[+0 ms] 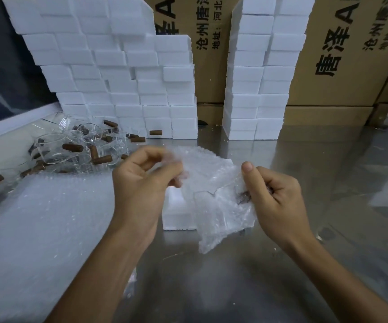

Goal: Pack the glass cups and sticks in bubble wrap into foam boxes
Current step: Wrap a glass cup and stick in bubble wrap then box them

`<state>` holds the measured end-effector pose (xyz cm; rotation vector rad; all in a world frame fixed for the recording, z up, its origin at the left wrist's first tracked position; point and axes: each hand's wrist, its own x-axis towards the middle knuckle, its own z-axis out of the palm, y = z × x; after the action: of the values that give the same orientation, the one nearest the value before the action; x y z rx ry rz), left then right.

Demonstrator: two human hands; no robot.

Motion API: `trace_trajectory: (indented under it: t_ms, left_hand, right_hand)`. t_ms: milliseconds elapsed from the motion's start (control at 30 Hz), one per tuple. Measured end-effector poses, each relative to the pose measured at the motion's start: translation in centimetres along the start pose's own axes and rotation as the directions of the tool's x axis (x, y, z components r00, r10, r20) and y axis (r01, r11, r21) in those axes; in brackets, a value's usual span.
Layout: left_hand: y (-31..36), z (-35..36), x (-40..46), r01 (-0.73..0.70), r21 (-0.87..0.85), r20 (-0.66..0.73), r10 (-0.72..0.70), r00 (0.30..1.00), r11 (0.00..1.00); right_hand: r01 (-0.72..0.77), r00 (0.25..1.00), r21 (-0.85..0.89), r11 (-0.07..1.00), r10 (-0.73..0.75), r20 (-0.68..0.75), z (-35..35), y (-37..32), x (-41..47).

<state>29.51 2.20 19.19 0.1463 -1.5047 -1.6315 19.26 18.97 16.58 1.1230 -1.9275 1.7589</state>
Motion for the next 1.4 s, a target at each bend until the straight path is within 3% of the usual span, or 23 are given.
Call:
trace_trajectory:
  t_ms: [167,267,400,467,600,667,733,800,833,900,1000,1067,1133,1300,1400]
  left_hand:
    - [-0.6,1.7,-1.6,-0.254,0.249,0.248,0.192,0.949,0.935]
    - [-0.3,2.5,-2.9,-0.282,0.346,0.453,0.104,0.885,0.895]
    - [-0.1,3.1,-3.8,-0.455,0.617,0.536,0.082,0.841,0.642]
    - [-0.3,3.4,-3.8,-0.479,0.652,0.561,0.051,0.826,0.588]
    - [-0.3,3.5,-3.4,-0.314,0.448,0.656,-0.069,0.752,0.837]
    - [-0.1,3.5,-3.3,-0.278,0.387,0.670,-0.061,0.740,0.879]
    - [-0.2,3.5,-3.5,-0.340,0.343,0.622,0.060,0.781,0.876]
    - [-1.0,3.7,-3.7,-0.443,0.369,0.447,0.262,0.855,0.817]
    - [-1.4,3.8,-3.9,-0.410,0.372,0.325,0.297,0.898,0.833]
    - [-1.4,4.2,-4.5,-0.202,0.230,0.172,0.165,0.971,0.952]
    - [-1.5,4.7,-4.8,0.109,-0.050,0.186,-0.098,0.978,0.993]
    - [-1.6,4.2,-4.6,0.167,-0.091,0.147,-0.153,0.977,0.982]
    - [-1.3,3.6,-4.1,0.147,-0.020,0.124,-0.143,0.982,0.989]
    - [-1.0,2.7,-3.6,0.047,0.132,0.355,-0.091,0.930,0.990]
    - [-0.8,2.6,-3.0,0.027,0.167,0.461,-0.102,0.882,0.986]
  right_hand:
    - [0.099,0.989,-0.060,0.993,-0.105,-0.100,-0.3,0.1,0.4]
    - [0.100,0.981,-0.076,0.992,-0.111,-0.159,-0.2,0.2,0.4]
    - [0.105,0.966,-0.051,0.993,-0.114,-0.234,-0.2,-0.2,0.4]
    - [0.116,0.959,-0.041,0.992,-0.123,-0.256,-0.2,-0.6,0.4]
    - [0.134,0.953,-0.002,0.991,-0.130,-0.274,-0.1,-1.2,0.1]
    - [0.131,0.954,0.015,0.991,-0.122,-0.273,0.0,-1.5,0.1]
    - [0.110,0.958,0.039,0.993,-0.095,-0.270,0.0,-1.5,0.3]
    - [0.039,0.963,0.115,0.993,-0.006,-0.270,-0.1,-1.3,0.4]
    - [-0.009,0.966,0.167,0.986,0.052,-0.253,-0.1,-1.3,0.4]
    - [-0.108,0.971,0.261,0.959,0.158,-0.179,0.0,-1.5,0.2]
    - [-0.305,0.946,0.456,0.836,0.321,0.044,0.3,-1.7,0.0]
    - [-0.407,0.909,0.589,0.698,0.370,0.189,0.4,-2.0,0.2]
    - [-0.451,0.891,0.615,0.647,0.363,0.271,0.2,-2.3,0.3]
    - [-0.415,0.908,0.539,0.733,0.371,0.194,-0.5,-2.4,0.6]
    - [-0.240,0.968,0.422,0.874,0.185,0.168,0.1,-2.5,0.4]
